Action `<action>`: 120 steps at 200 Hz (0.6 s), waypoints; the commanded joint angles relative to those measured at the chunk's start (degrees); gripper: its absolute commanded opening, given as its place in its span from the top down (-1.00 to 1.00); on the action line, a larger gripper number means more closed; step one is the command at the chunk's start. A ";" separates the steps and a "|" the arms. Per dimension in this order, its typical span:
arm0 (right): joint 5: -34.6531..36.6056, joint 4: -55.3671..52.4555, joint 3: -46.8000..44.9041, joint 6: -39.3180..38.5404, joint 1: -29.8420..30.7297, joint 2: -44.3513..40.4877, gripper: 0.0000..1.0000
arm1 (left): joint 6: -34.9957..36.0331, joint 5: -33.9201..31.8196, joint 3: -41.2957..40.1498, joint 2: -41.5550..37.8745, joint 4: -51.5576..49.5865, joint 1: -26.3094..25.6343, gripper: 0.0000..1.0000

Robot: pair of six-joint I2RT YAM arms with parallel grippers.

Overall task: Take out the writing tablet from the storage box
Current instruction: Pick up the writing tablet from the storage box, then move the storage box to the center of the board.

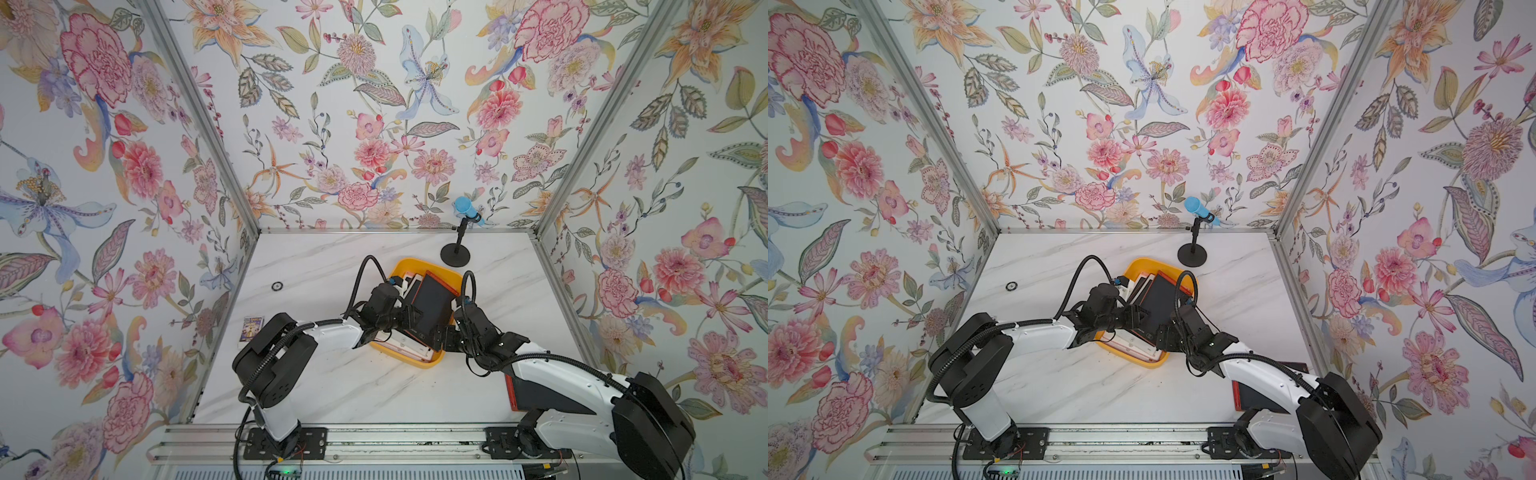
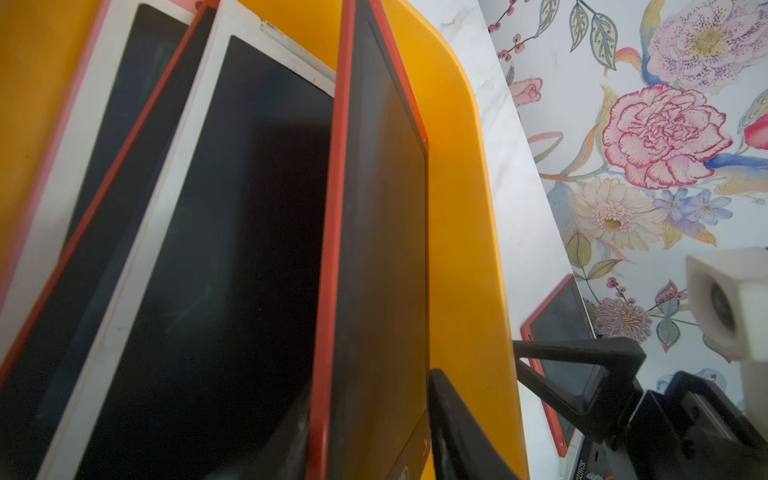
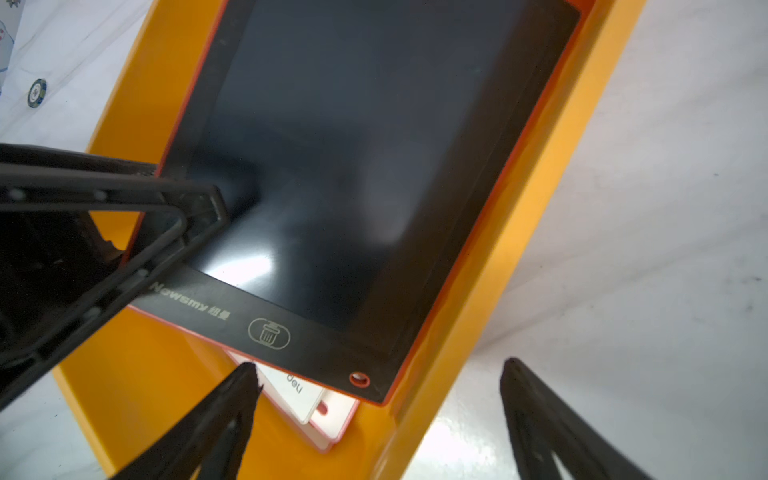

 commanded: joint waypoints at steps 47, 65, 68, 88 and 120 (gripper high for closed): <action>1.80 0.40 1.19 0.70 -0.86 2.41 -0.79 | 0.13 0.43 -0.21 -0.97 1.74 0.38 0.63; 1.03 0.40 1.53 0.23 -1.48 2.35 -0.79 | -0.73 0.62 -0.78 -1.69 2.70 0.39 0.66; 0.82 0.40 1.60 0.21 -1.56 2.32 -0.79 | -0.92 0.62 -0.94 -1.87 3.02 0.51 0.67; 0.04 0.40 1.89 -0.12 -1.75 1.52 -0.79 | -2.65 1.17 -2.41 -2.88 5.45 0.95 0.74; -0.86 0.40 2.07 -0.49 -2.13 1.19 -0.80 | -4.74 1.37 -4.73 -4.81 8.32 2.04 0.87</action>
